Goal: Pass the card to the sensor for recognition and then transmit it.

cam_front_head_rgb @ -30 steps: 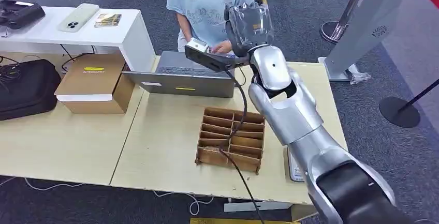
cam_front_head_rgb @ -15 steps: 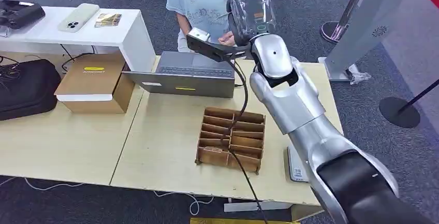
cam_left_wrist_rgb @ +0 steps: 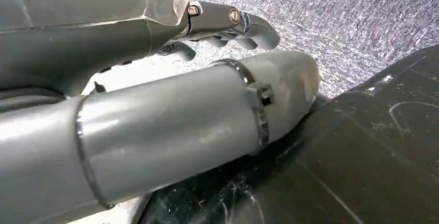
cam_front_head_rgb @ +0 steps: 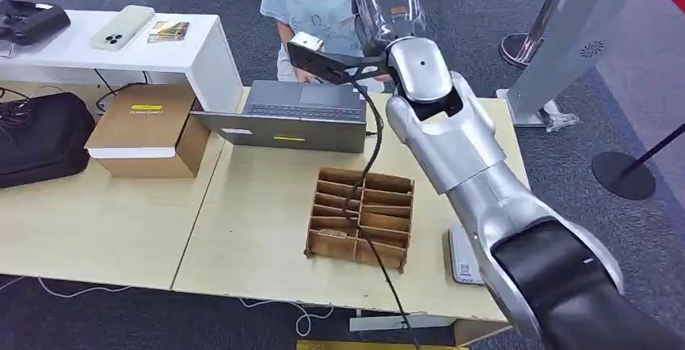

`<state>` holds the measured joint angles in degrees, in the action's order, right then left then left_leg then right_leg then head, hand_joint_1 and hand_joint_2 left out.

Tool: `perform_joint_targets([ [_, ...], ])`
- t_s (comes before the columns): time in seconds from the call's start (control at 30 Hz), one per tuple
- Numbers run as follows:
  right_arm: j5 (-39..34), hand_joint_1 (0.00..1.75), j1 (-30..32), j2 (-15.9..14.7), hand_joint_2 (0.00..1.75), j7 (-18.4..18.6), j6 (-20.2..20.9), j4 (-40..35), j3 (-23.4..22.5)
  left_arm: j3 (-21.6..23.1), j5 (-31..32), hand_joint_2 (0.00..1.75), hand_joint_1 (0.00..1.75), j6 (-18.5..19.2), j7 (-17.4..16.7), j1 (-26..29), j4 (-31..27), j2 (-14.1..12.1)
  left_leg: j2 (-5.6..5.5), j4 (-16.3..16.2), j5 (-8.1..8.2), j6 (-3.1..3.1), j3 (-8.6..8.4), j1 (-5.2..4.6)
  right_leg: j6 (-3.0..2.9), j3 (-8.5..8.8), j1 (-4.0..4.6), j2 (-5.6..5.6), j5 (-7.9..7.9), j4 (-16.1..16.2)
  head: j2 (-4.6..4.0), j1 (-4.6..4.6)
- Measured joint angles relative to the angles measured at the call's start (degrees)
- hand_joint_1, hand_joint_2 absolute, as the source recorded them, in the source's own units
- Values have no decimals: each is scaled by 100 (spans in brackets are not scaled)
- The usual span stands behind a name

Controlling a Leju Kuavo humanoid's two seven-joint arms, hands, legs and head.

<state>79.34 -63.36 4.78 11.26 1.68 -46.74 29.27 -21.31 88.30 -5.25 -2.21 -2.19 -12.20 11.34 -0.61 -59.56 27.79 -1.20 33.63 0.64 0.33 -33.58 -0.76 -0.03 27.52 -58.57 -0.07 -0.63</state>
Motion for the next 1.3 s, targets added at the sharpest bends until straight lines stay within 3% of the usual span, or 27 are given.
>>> perform_joint_targets([
  [0.63,146,175,-861,363,175,83,514,1648,92,61,-2,0,0,33,-2,-6,0,-11,-1,0,-2,-2,-1,0,0,1,0,-1,-1,0,0,0],
  [1.0,50,175,-1051,392,175,212,667,2163,94,96,-9,0,0,33,-2,-7,0,-15,0,-2,-2,-2,-2,0,1,1,0,1,-2,0,0,0],
  [1.03,50,7,-1059,392,175,214,665,2193,94,96,-9,0,0,31,-2,-7,0,-15,0,-2,-2,-2,-2,0,1,1,0,1,-2,0,0,-2],
  [1.3,46,0,-1083,392,175,238,560,2318,85,105,-7,0,0,31,-2,-7,0,-15,0,-2,-2,-2,-3,0,1,1,0,1,-2,0,0,0],
])
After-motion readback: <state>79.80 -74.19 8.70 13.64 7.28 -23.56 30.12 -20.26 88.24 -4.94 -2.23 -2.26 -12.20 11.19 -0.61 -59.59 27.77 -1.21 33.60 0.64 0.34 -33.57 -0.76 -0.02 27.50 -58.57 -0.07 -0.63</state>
